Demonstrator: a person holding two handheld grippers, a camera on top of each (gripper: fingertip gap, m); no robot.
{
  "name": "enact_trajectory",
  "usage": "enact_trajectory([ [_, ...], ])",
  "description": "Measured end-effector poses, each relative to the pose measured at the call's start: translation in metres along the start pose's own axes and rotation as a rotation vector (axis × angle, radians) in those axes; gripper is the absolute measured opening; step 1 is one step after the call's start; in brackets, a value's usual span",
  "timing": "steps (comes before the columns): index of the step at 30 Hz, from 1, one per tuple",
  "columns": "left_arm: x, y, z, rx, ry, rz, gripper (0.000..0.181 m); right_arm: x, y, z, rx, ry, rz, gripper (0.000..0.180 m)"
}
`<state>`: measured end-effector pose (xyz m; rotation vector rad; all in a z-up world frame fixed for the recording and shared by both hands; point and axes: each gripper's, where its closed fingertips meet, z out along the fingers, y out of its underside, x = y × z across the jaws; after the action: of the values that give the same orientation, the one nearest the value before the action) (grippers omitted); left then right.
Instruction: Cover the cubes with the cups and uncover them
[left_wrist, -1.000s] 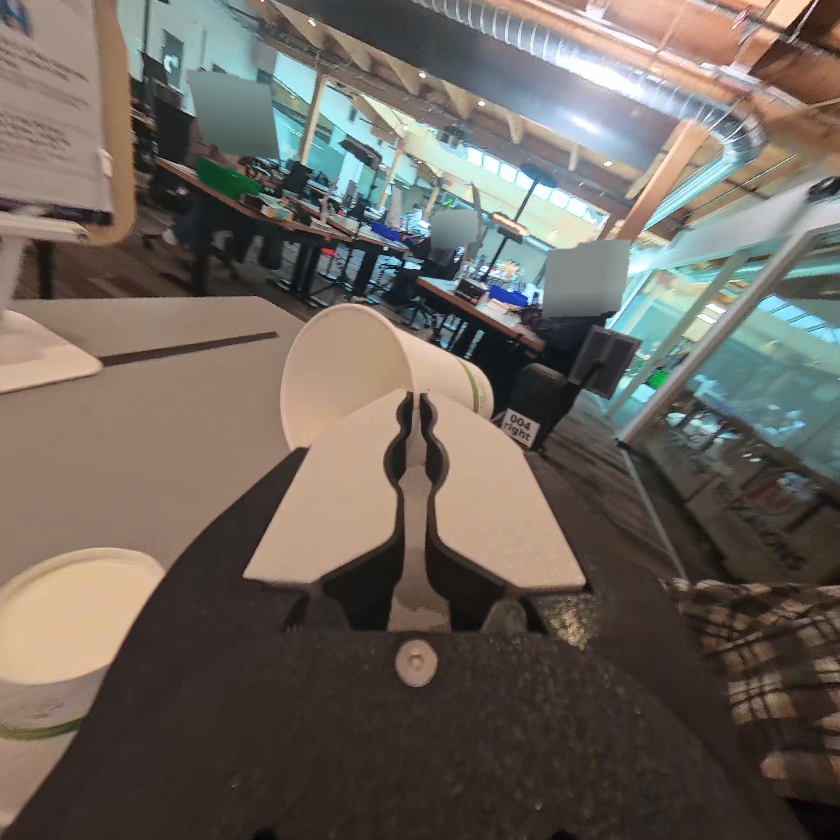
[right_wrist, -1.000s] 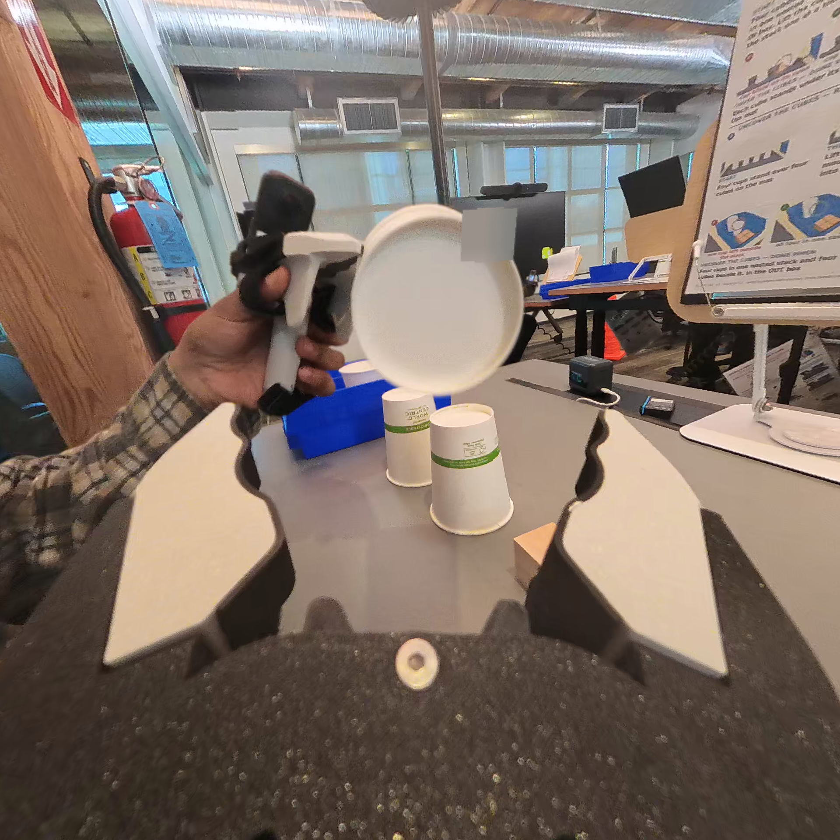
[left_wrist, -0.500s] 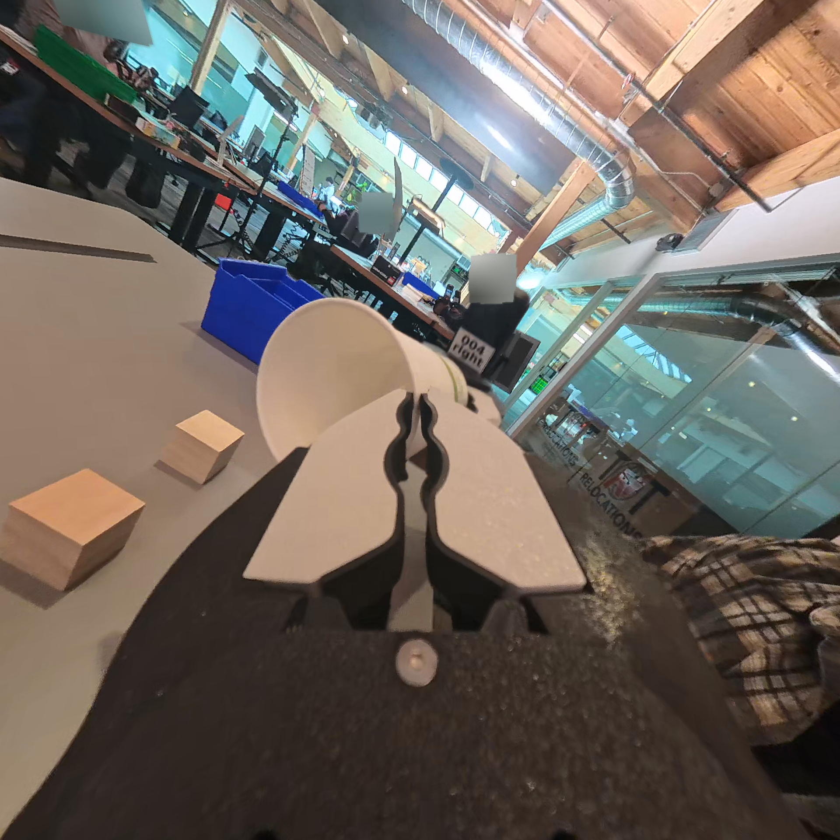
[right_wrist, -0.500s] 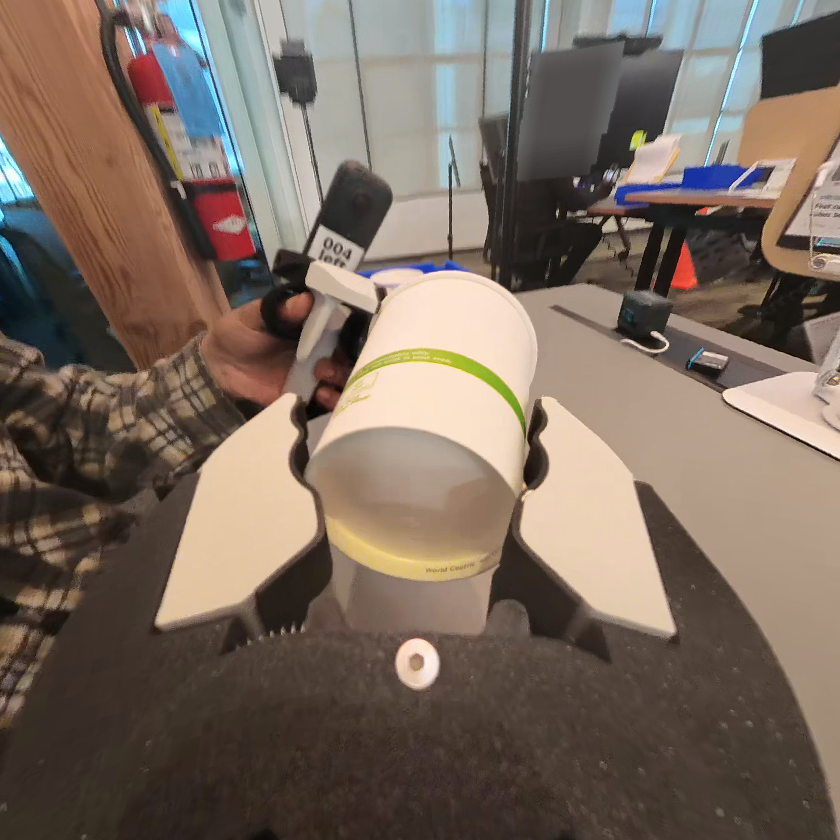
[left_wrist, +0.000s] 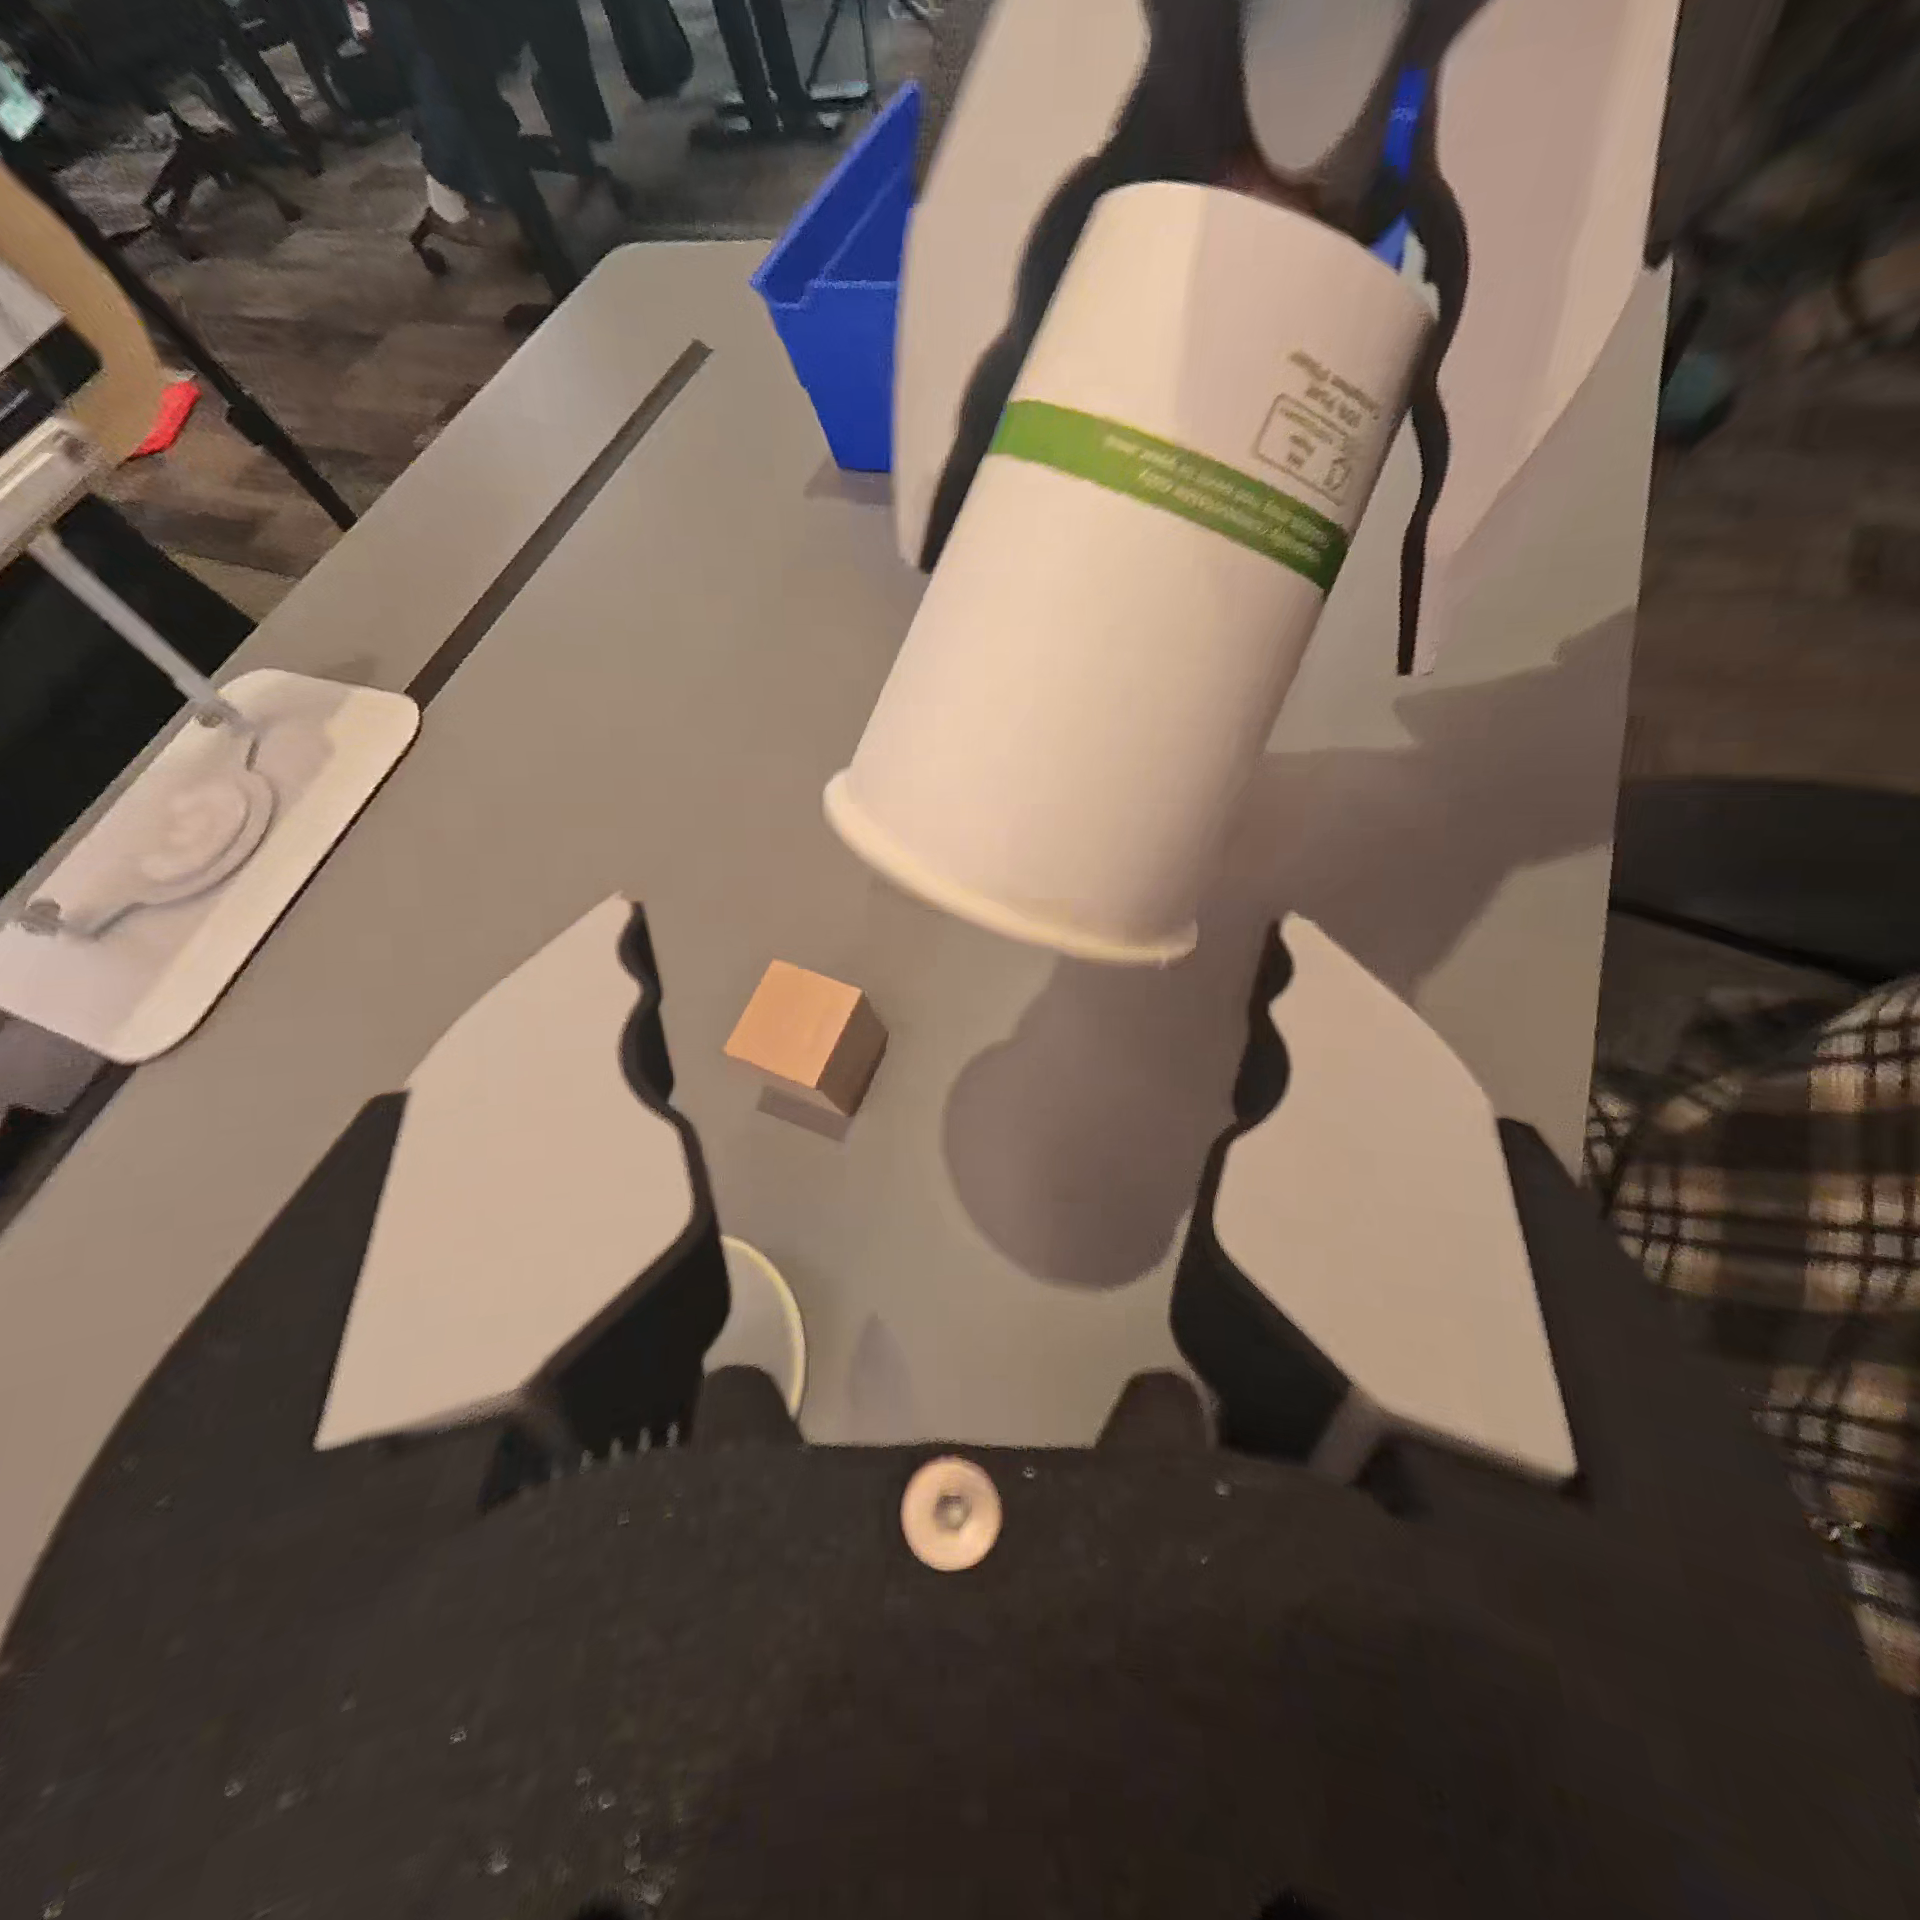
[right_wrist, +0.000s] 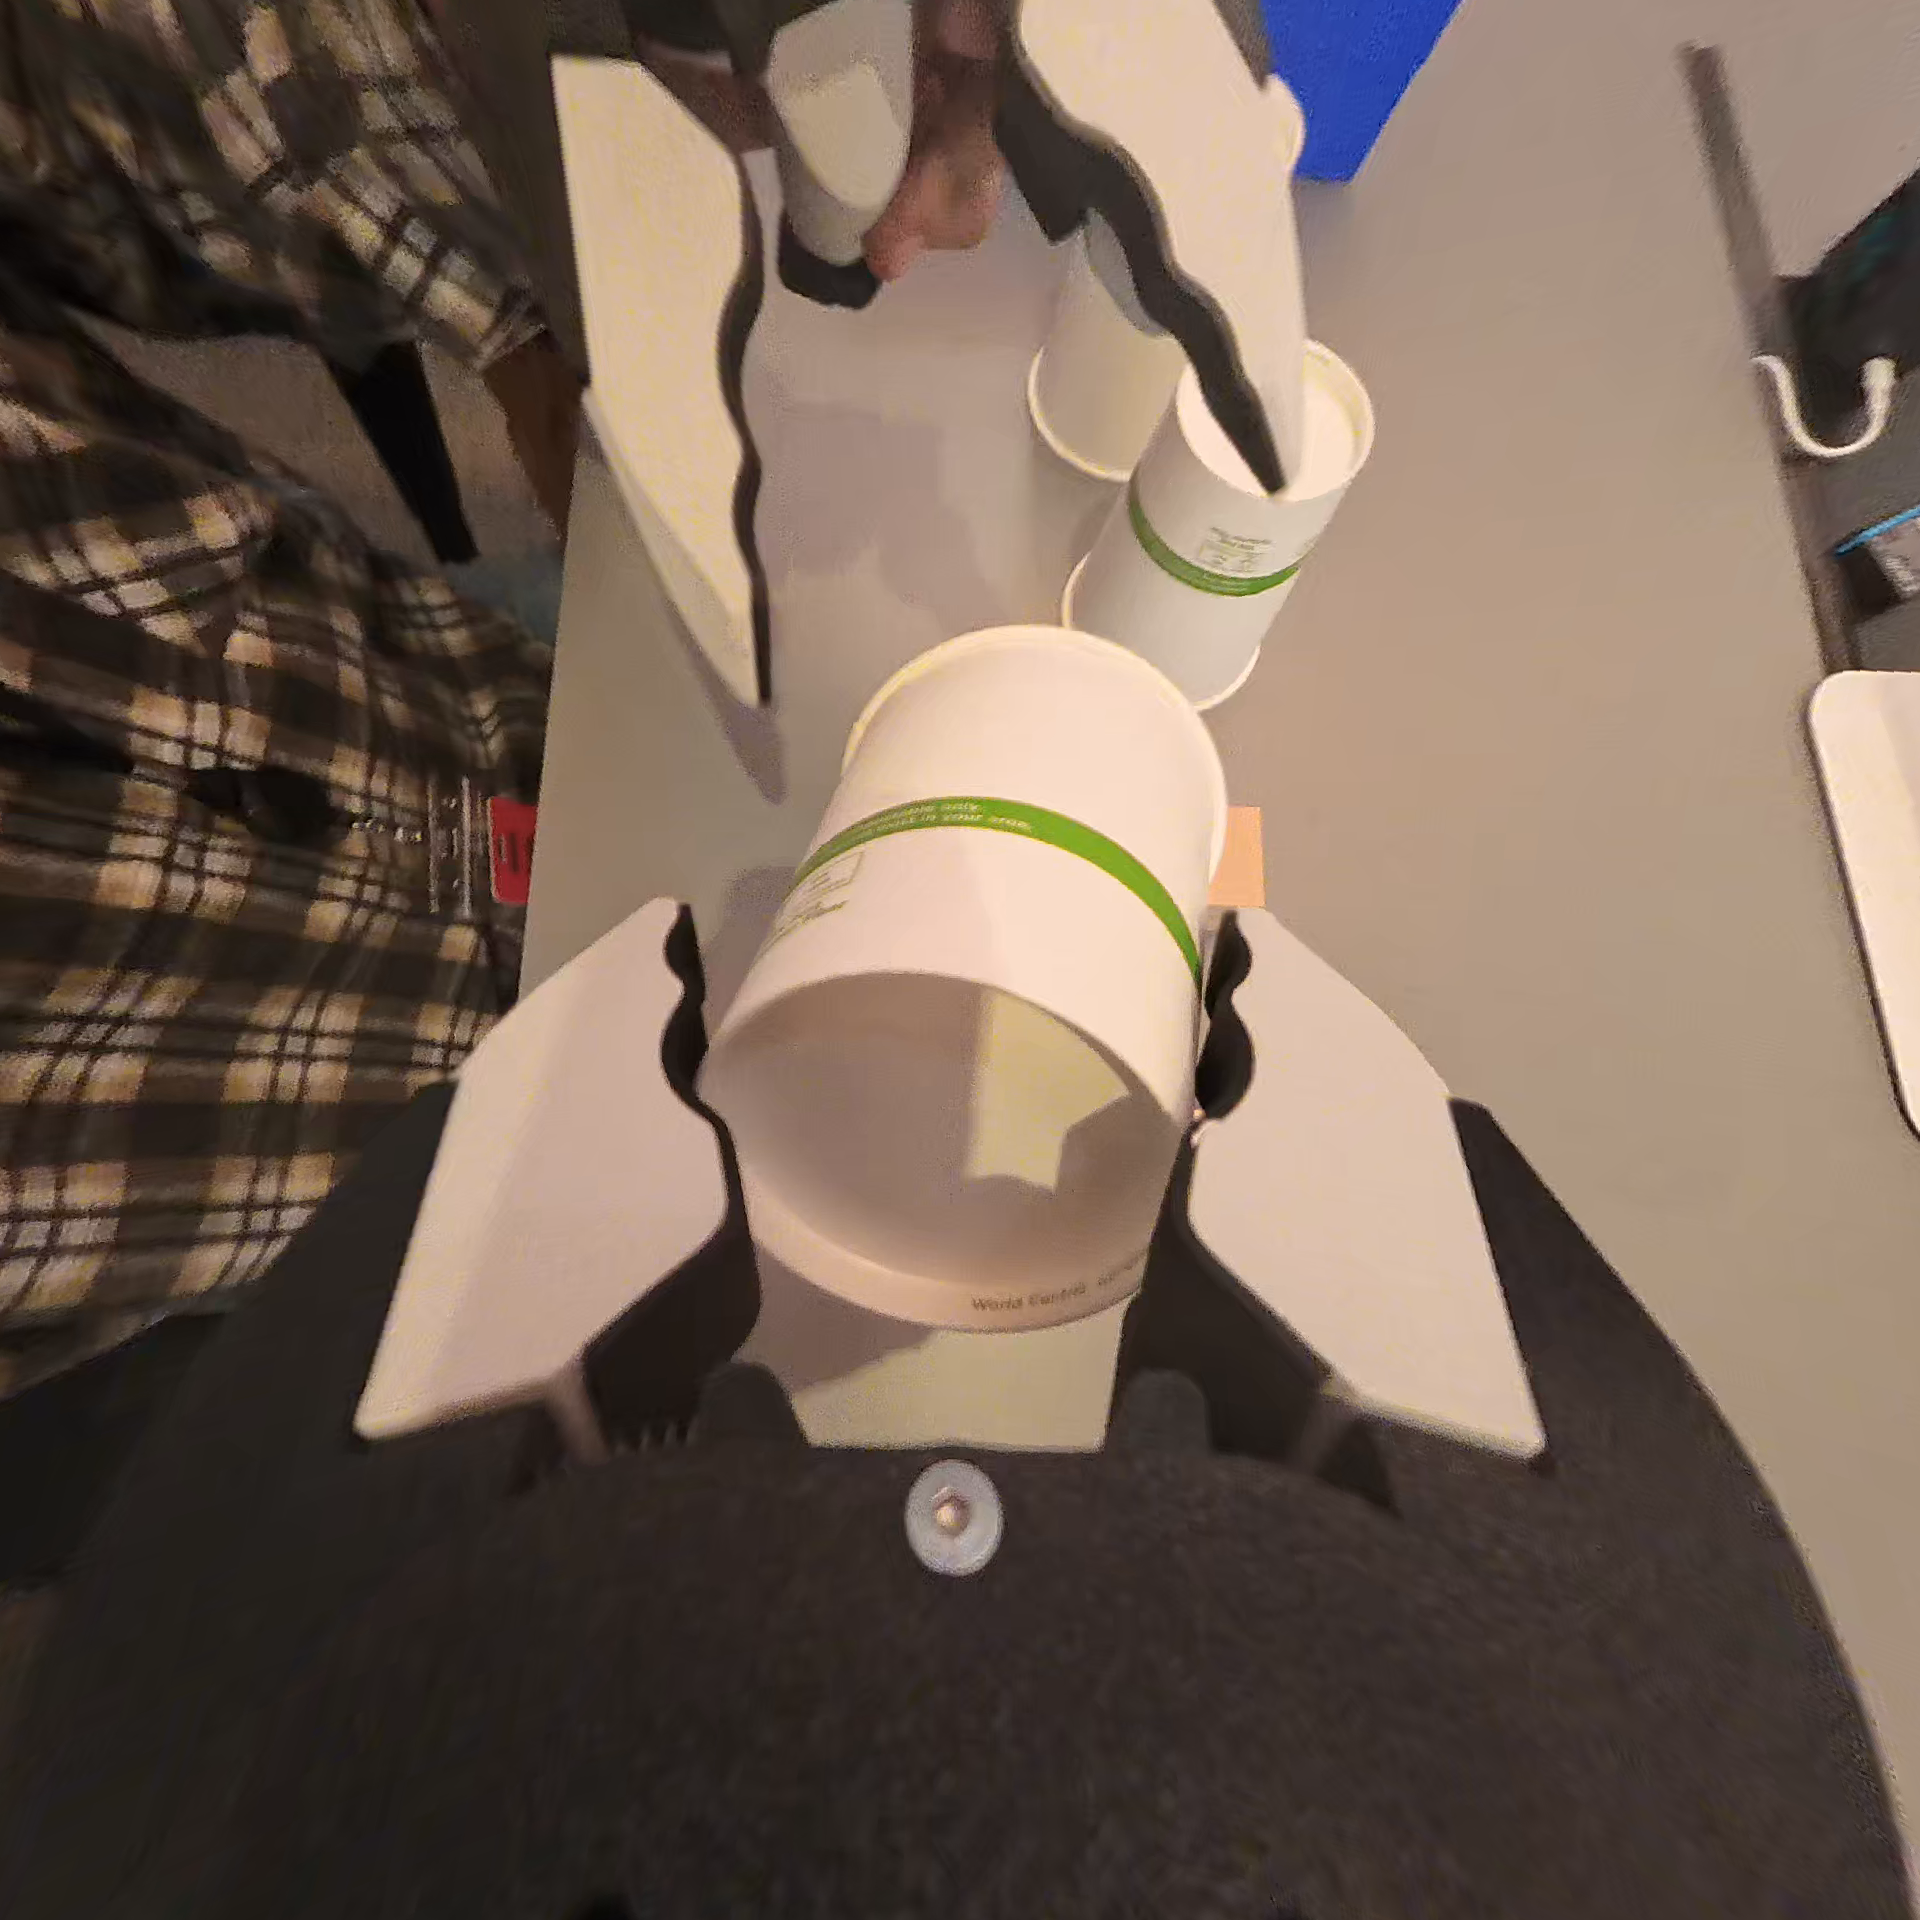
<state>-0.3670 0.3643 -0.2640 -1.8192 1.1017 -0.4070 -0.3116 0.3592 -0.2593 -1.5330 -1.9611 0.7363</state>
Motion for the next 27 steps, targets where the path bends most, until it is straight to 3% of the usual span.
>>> enact_trajectory([
  [1, 0.004, -0.002, 0.006, -0.013, 0.015, 0.026, 0.11, -0.001, -0.001, 0.001, -0.021, -0.015, -0.008, 0.093],
  [9, 0.026, 0.001, 0.037, -0.097, 0.127, 0.072, 0.112, -0.008, -0.011, 0.016, -0.119, -0.122, -0.041, 0.092],
  [16, 0.038, 0.016, 0.052, -0.119, 0.197, 0.004, 0.095, -0.011, -0.021, 0.025, -0.08, -0.18, -0.04, 0.09],
  [19, 0.038, 0.012, 0.053, -0.044, 0.199, -0.056, 0.094, -0.008, -0.032, 0.022, 0.039, -0.178, -0.003, 0.092],
  [24, 0.032, 0.0, 0.047, 0.113, 0.184, -0.144, 0.093, 0.013, -0.049, -0.004, 0.401, -0.01, 0.089, 0.118],
  [27, 0.029, -0.01, 0.041, 0.21, 0.183, -0.182, 0.093, 0.018, -0.049, -0.021, 0.59, 0.058, 0.15, 0.116],
])
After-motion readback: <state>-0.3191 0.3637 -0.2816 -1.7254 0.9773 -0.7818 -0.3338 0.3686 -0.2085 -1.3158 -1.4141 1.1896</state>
